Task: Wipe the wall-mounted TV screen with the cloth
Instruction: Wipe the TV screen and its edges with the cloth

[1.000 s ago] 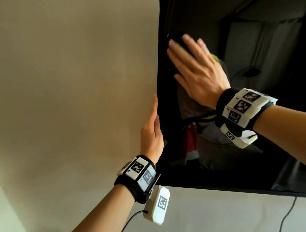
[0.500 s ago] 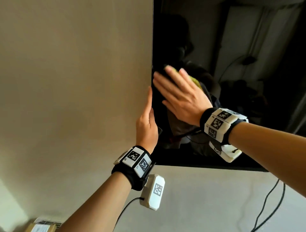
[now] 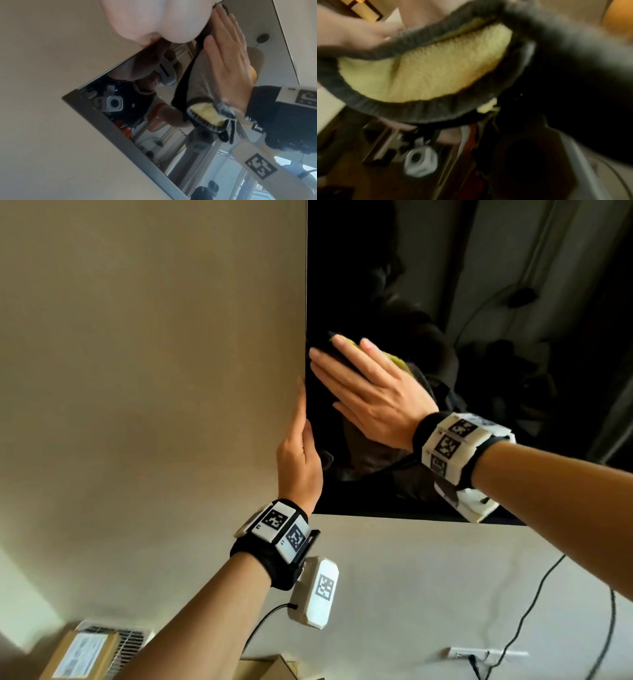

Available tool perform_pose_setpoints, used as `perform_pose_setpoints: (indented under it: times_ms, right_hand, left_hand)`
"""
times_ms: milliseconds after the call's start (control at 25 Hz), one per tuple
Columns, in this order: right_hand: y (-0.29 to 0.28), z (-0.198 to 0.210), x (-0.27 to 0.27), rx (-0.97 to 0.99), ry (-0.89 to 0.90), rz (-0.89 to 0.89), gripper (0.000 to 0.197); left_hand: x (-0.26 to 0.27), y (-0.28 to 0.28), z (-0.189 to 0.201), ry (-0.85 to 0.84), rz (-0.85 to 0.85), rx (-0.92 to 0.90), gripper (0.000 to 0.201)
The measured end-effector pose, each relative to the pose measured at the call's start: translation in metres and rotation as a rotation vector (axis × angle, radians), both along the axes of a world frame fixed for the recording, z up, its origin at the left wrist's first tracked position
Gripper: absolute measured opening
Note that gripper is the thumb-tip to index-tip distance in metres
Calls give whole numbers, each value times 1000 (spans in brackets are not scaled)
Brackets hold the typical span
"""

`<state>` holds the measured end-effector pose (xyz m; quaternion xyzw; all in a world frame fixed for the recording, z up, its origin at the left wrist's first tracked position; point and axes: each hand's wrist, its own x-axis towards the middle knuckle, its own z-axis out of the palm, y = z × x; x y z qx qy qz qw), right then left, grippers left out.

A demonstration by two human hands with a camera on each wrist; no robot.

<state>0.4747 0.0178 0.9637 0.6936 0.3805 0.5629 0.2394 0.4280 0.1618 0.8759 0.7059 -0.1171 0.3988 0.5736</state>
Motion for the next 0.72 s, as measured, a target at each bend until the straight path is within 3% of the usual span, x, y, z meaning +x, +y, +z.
perform_pose_setpoints:
  times_ms: [80,160,200,280,360,520,720]
  right_hand:
    - [-4,22,5,189,-16,37,51]
    - [-2,17,3,395,15,39,50]
    - [1,1,3,392,23,45,51]
    - [2,-32,-2,166,40,51,51]
    - [-7,-28,2,34,-3,45,51]
    - [0,-3,3,517,18,113,47]
    - [1,-42,4,276,40,106,47]
  left_hand:
    - [1,-3,-2,-2,14,-9,54]
    - [3,-3,-4,-17,8,-15,54]
    - [4,-2,-5,-22,10,-10,54]
    - [4,-2,-12,-20,17,6,53]
    - [2,-3,-18,-6,26,7,53]
    - [4,-2,-25,5,14,-20,56]
    - [-1,-16,-22,-96,164,103,59]
